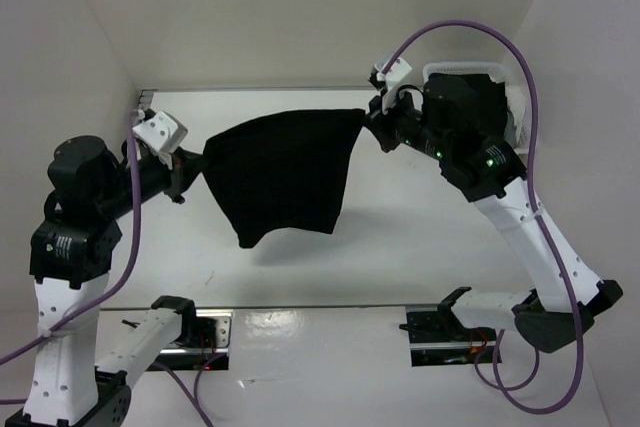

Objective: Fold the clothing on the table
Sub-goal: Flatten the skirt out

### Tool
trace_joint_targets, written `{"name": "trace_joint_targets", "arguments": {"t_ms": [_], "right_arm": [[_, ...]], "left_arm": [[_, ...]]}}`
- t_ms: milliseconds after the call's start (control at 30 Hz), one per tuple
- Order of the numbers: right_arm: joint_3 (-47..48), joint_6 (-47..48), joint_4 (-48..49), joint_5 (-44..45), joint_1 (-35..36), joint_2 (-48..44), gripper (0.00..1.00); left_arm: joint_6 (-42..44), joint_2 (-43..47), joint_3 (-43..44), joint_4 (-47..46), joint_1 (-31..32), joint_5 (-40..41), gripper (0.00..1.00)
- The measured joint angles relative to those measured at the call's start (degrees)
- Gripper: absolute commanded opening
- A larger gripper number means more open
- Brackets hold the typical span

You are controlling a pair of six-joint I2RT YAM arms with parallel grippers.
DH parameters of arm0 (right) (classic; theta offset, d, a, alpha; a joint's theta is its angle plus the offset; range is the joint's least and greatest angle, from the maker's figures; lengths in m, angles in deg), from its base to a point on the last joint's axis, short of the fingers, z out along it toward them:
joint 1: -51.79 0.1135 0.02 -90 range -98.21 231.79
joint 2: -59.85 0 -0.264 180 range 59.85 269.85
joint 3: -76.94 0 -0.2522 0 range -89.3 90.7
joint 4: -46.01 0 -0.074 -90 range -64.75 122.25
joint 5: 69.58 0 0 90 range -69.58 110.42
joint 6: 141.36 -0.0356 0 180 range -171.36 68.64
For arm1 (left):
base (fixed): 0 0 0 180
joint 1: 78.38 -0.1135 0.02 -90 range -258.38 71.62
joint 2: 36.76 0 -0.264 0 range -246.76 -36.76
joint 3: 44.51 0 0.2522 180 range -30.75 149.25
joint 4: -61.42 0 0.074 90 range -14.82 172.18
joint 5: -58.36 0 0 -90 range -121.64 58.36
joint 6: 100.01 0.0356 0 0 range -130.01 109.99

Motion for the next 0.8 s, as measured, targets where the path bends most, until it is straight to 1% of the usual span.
{"name": "trace_joint_targets", "arguments": {"t_ms": [233,467,633,800], "right_arm": [[-1.53,0.85,-0.9,-4.5,-0.61,-2.14,0.0],[-5.22,1.73,-0.66,-5.6,-0.61,-1.97,0.0],[-9.31,1.97,1.7,-5.33,-0.68,2.58,0.0],[-10.49,2.78,5.29,-3.15,-0.74,10.82,0.0]], "left_arm": [[1.36,0.39,-3.04,1.11,0.0,-3.74,0.04],[2.62,-1.07,-8.59,0.85,0.0,-4.17,0.04],[2.71,-5.88,-13.62,-3.26,0.0,-2.86,0.04],[2.62,-13.07,-16.59,-8.81,0.0,0.02,0.01]]}}
